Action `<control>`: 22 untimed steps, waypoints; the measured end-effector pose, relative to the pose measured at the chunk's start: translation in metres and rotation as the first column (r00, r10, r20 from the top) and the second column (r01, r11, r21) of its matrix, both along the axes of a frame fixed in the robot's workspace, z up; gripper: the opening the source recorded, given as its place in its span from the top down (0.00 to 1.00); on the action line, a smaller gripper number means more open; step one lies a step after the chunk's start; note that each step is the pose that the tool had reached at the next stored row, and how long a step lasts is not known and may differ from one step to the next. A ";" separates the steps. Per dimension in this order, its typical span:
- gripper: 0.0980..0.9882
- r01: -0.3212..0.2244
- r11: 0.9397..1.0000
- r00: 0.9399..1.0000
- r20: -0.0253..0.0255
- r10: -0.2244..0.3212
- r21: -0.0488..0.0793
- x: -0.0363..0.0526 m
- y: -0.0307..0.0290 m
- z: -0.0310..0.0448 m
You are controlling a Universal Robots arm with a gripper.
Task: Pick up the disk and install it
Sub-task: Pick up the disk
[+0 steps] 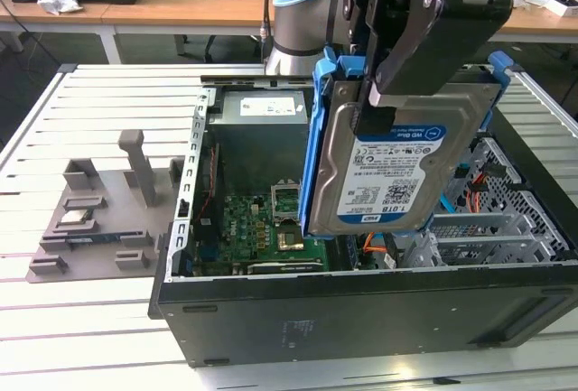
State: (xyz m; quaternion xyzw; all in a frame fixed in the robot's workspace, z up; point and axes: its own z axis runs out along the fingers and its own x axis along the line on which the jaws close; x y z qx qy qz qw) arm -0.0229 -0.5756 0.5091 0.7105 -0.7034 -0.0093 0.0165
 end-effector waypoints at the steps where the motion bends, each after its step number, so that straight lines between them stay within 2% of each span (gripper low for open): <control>1: 0.70 0.000 1.000 1.000 0.000 0.000 0.000 0.0000 -0.0036 -0.0001; 6: 0.70 0.000 1.000 1.000 0.000 0.000 0.000 0.0000 -0.0124 -0.0001; 12: 0.70 0.000 1.000 1.000 0.000 0.000 0.000 0.0000 -0.0309 -0.0004; 14: 0.70 0.000 1.000 1.000 0.000 0.000 0.001 -0.0001 -0.0326 -0.0005; 16: 0.70 0.000 1.000 1.000 0.000 0.000 0.014 0.0000 -0.0326 -0.0004; 19: 0.70 0.000 0.999 1.000 0.000 0.000 0.047 0.0001 -0.0326 -0.0004; 20: 0.70 0.000 0.998 1.000 0.000 0.000 0.062 0.0000 -0.0326 -0.0005; 22: 0.70 0.000 0.997 1.000 0.000 0.000 0.079 0.0000 -0.0326 -0.0004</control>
